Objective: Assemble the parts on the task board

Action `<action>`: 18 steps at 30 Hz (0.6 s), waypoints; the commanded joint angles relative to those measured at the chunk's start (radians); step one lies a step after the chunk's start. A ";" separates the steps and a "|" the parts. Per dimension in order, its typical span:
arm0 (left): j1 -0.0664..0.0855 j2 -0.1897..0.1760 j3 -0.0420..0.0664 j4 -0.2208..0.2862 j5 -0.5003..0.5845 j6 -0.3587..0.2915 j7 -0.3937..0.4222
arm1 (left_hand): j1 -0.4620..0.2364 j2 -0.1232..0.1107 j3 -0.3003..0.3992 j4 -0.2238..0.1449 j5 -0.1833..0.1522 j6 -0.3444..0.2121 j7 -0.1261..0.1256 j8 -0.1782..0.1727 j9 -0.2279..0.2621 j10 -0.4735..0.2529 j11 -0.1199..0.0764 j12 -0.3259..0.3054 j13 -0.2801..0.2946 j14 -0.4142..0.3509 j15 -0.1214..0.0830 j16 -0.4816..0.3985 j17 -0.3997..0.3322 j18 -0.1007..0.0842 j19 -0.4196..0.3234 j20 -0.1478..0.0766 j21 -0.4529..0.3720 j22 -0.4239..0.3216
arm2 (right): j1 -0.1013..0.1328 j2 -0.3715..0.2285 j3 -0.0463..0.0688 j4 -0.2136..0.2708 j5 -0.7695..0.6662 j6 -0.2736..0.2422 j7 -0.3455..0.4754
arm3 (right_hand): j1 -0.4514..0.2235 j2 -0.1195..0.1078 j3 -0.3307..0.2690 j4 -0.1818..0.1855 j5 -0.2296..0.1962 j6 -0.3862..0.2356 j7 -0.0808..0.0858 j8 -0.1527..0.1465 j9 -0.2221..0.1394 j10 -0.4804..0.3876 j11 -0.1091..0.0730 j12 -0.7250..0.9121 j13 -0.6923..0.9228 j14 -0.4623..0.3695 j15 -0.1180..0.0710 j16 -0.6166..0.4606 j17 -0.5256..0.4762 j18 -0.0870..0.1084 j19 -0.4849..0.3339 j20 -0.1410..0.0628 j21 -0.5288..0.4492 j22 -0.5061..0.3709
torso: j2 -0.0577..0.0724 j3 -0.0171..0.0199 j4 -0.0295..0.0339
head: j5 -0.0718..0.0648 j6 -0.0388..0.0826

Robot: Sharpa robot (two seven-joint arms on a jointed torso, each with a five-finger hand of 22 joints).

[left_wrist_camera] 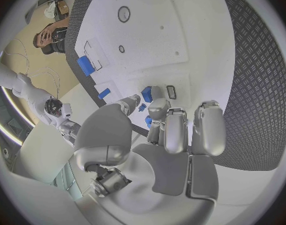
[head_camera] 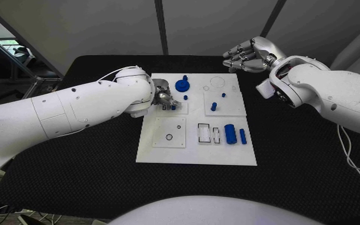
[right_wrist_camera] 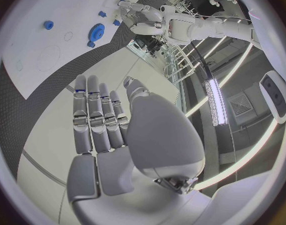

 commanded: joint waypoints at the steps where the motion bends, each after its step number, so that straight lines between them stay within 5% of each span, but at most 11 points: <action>1: 0.001 -0.002 0.000 0.000 -0.003 -0.009 -0.007 | -0.007 0.001 -0.043 0.013 0.000 0.006 -0.004 0.004 0.002 0.006 -0.002 0.003 0.001 0.071 -0.009 0.003 0.154 0.007 0.005 -0.003 0.005 0.011 | 0.001 0.000 0.001 0.000 -0.002 0.006 0.004 | -0.011 -0.002 -0.004 0.003 0.005 0.000 0.010 -0.005 -0.001 -0.008 -0.001 -0.004 -0.002 -0.009 0.002 -0.004 -0.002 0.004 0.002 0.007 -0.006 -0.002 | 0.000 0.0001 -0.0006 | 0.000 0.000; 11: 0.001 -0.013 0.007 0.013 -0.003 -0.024 -0.001 | 0.011 0.011 -0.143 0.045 0.006 0.005 -0.004 0.001 0.003 0.005 -0.002 0.002 0.001 0.071 -0.010 0.003 0.154 0.007 0.005 -0.003 0.002 0.011 | 0.001 -0.001 0.001 -0.004 -0.002 0.006 0.005 | -0.018 -0.002 -0.008 0.003 0.006 -0.005 0.012 -0.008 -0.001 -0.014 0.002 -0.005 -0.002 -0.018 0.006 -0.006 -0.006 0.004 -0.002 0.010 -0.016 -0.004 | 0.000 -0.0008 -0.0001 | -0.002 0.000; 15: 0.001 -0.016 0.030 0.020 -0.003 -0.033 0.009 | 0.023 0.016 -0.174 0.055 0.007 0.001 -0.003 -0.001 0.003 -0.003 -0.001 -0.008 -0.011 0.071 -0.009 0.002 0.154 0.009 -0.002 -0.003 -0.006 0.002 | 0.001 0.000 0.001 -0.007 -0.002 0.007 0.006 | -0.019 -0.001 -0.009 0.003 0.006 -0.005 0.012 -0.008 -0.001 -0.016 0.002 -0.005 -0.002 -0.020 0.006 -0.006 -0.007 0.004 -0.003 0.011 -0.018 -0.004 | 0.000 -0.0008 0.0003 | -0.001 0.002; 18: 0.001 -0.020 0.059 0.024 0.003 -0.043 0.022 | 0.040 0.020 -0.204 0.062 0.011 -0.011 0.002 -0.007 0.002 -0.023 0.003 -0.030 -0.036 0.071 -0.006 0.000 0.153 0.014 -0.016 0.000 -0.024 -0.020 | 0.001 0.001 0.001 -0.010 -0.002 0.007 0.007 | -0.019 -0.001 -0.009 0.003 0.006 -0.006 0.012 -0.008 -0.001 -0.016 0.003 -0.005 -0.002 -0.021 0.007 -0.006 -0.007 0.004 -0.004 0.011 -0.019 -0.004 | 0.000 -0.0006 0.0003 | -0.002 0.003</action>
